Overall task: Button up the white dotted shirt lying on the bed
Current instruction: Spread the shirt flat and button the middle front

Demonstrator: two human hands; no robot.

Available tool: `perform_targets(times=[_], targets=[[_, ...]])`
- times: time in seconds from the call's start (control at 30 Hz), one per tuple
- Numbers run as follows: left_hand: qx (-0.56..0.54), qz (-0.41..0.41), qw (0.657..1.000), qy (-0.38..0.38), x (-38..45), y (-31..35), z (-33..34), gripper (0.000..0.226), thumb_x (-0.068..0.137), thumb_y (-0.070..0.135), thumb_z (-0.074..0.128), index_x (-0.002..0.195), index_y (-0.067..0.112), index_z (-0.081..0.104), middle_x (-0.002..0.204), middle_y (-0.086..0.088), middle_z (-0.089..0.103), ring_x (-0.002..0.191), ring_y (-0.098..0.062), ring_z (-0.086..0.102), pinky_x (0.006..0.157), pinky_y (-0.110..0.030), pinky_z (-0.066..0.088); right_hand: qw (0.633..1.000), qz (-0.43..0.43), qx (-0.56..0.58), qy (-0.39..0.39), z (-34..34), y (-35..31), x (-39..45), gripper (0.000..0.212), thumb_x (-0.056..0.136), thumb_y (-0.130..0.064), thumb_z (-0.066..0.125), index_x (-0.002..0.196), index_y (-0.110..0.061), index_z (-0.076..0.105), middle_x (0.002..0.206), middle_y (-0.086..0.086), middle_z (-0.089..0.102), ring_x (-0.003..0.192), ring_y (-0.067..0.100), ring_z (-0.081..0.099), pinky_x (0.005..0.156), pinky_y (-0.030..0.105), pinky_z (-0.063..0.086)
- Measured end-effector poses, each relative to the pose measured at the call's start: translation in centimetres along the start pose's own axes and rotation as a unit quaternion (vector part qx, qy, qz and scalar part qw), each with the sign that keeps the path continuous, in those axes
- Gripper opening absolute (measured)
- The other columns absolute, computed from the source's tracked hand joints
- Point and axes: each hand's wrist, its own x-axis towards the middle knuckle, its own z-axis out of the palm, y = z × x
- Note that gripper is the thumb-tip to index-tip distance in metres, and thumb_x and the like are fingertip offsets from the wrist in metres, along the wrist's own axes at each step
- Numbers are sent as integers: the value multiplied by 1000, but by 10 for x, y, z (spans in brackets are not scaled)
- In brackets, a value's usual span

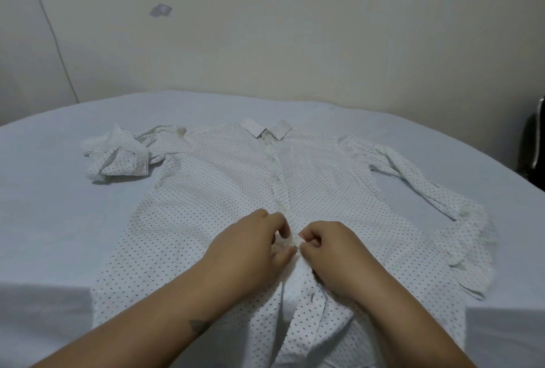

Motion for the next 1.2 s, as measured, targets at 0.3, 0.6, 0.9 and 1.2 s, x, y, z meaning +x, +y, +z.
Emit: perform_targets(times=[0.3, 0.6, 0.9, 1.2], targets=[[-13, -66, 997, -40, 5, 1, 5, 12, 88, 35, 55, 83, 26, 61, 78, 10, 62, 74, -7, 58, 67, -26, 51, 985, 59, 148, -65, -6, 5, 0, 22, 93, -9, 49, 108, -14, 65, 47, -5, 58, 36, 6, 52, 43, 20, 43], [-85, -87, 992, -40, 11, 0, 5, 22, 90, 35, 54, 78, 21, 64, 66, 8, 62, 56, -5, 51, 53, -21, 42, 973, 63, 213, -53, -5, 6, -3, 12, 95, -10, 56, 95, -17, 65, 42, -2, 59, 34, 8, 51, 39, 17, 41], [-155, -100, 982, -39, 11, 0, 0, 30, 89, 31, 58, 77, 5, 65, 59, 3, 54, 50, -9, 42, 49, -20, 37, 947, 76, 310, -41, 0, 6, -5, 10, 94, -8, 57, 99, -9, 66, 46, 2, 59, 38, 12, 53, 41, 21, 44], [-173, -105, 979, -12, 7, 5, -2, 22, 89, 27, 57, 73, 18, 67, 67, 1, 70, 53, -7, 53, 56, -27, 48, 934, 79, 342, -60, -2, 4, -1, 3, 86, -4, 68, 84, -5, 69, 66, 9, 72, 61, 16, 70, 46, 24, 49]])
